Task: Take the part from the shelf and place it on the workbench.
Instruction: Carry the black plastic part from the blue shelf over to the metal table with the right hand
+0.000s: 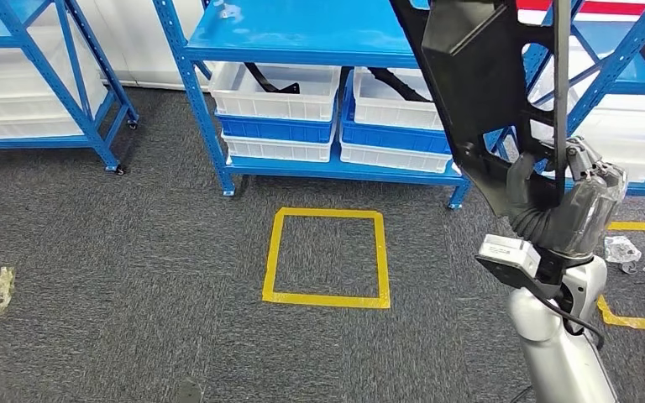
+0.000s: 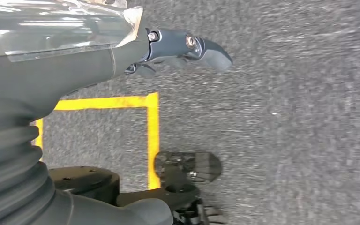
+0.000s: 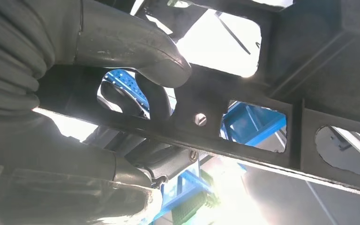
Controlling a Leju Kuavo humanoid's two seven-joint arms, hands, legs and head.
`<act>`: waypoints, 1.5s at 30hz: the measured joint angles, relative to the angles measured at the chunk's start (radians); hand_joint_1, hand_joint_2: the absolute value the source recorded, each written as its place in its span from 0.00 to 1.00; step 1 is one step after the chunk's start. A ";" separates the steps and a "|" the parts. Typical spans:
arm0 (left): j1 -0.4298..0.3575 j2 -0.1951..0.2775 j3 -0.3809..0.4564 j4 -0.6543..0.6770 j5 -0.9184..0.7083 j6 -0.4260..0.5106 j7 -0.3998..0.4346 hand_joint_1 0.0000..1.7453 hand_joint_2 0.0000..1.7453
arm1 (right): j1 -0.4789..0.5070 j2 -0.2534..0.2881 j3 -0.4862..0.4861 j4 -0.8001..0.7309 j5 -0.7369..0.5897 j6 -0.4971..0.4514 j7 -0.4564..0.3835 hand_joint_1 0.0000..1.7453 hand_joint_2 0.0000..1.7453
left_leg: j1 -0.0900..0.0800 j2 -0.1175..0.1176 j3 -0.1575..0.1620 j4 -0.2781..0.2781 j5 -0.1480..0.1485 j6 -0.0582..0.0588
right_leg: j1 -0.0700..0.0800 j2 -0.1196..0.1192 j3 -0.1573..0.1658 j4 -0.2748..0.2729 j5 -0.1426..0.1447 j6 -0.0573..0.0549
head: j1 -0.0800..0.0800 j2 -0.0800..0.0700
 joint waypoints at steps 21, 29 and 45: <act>0.003 0.010 -0.010 -0.001 -0.003 -0.014 0.001 0.00 1.00 | -0.002 0.003 0.001 -0.006 0.004 0.019 0.008 0.97 1.00 | 0.024 -0.007 -0.024 0.143 -0.036 -0.065 | -0.005 -0.001 0.145 -0.243 0.102 -0.017 | -0.007 0.000; 0.003 0.014 -0.014 -0.001 -0.003 -0.018 -0.002 0.00 1.00 | -0.009 0.002 0.001 -0.004 0.004 0.028 0.010 0.97 1.00 | 0.015 -0.001 0.027 -0.001 -0.032 -0.017 | -0.002 -0.003 0.054 -0.103 0.047 0.011 | 0.000 0.000; 0.001 0.010 -0.030 -0.003 -0.001 -0.005 0.000 0.00 1.00 | -0.012 -0.021 0.002 0.018 0.030 0.037 0.026 0.97 1.00 | 0.001 0.001 0.000 -0.040 0.035 0.001 | -0.007 0.002 0.178 -0.261 0.085 0.016 | -0.002 0.000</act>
